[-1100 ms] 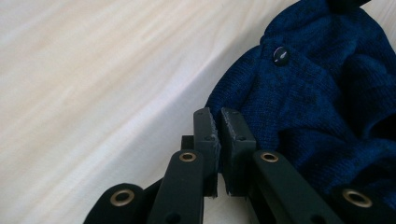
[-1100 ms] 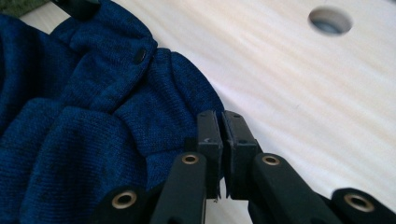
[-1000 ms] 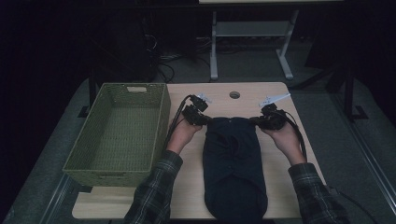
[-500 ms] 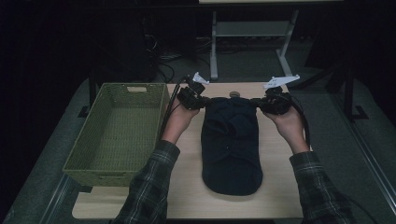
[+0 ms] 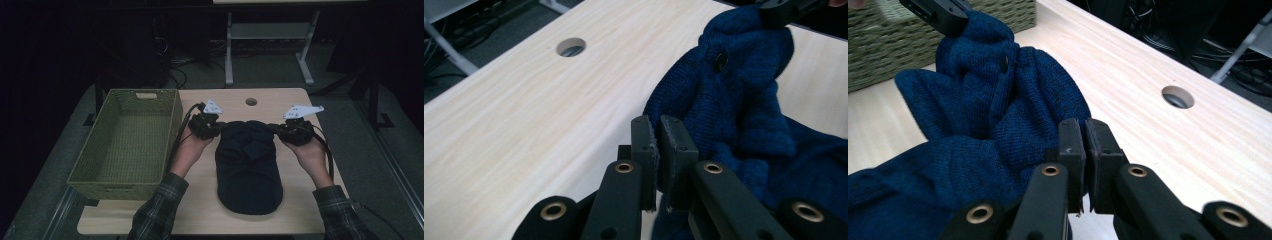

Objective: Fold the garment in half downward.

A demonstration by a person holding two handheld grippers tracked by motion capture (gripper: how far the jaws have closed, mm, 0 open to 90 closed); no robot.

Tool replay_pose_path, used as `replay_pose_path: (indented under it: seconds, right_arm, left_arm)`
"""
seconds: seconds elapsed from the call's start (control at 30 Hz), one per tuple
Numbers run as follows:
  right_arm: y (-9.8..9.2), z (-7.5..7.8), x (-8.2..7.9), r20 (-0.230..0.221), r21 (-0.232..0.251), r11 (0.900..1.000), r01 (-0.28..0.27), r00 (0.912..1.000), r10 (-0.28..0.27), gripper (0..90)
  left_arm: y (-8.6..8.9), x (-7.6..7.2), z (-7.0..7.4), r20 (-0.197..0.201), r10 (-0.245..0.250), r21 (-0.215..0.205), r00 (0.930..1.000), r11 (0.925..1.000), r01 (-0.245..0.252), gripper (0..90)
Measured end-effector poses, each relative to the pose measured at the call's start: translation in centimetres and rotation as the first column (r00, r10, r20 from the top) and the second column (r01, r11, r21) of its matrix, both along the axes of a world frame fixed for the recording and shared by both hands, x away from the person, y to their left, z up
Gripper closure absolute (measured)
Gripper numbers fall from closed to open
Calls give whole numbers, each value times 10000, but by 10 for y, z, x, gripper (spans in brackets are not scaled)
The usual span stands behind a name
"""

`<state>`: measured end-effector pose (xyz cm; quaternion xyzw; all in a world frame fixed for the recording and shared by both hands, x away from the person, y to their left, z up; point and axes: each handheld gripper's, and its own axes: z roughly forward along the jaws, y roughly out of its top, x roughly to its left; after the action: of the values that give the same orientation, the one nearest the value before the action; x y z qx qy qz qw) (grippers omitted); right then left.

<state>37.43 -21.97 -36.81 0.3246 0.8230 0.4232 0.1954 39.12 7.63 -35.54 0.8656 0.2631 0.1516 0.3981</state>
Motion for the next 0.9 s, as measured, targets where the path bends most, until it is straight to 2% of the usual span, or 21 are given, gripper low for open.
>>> replay_pose_path:
  seconds: [0.03, 0.23, 0.3, 0.6, 0.63, 0.83, 0.9]
  right_arm:
    - [0, -3, -7, 60, 11, 10000, -90, 9999, 90, 861]
    - [-3, -11, -23, -115, 85, 9996, -281, 9995, 282, 859]
    - [-3, -12, -24, -132, 80, 9995, -295, 9995, 296, 859]
    - [-8, -21, -36, -413, 301, 9984, -474, 9980, 486, 856]
    - [-8, -22, -39, -329, 381, 9983, -444, 9984, 456, 856]
    - [-10, -28, -50, -568, 313, 9976, -616, 9964, 633, 854]
    - [-10, -28, -53, -526, 270, 9976, -634, 9965, 648, 853]
  left_arm:
    - [0, -4, -1, 25, -47, -28, 10000, 10000, 47, 851]
    - [1, -23, -9, -120, -371, -59, 9992, 9993, 370, 848]
    - [1, -27, -11, -184, -451, -16, 9988, 9990, 451, 847]
    - [5, -34, -17, -513, -680, -203, 9964, 9975, 670, 842]
    - [5, -37, -19, -630, -744, -221, 9952, 9971, 732, 842]
    - [6, -44, -22, -804, -958, -177, 9921, 9953, 947, 842]
    - [6, -47, -23, -893, -1045, -186, 9905, 9945, 1032, 842]
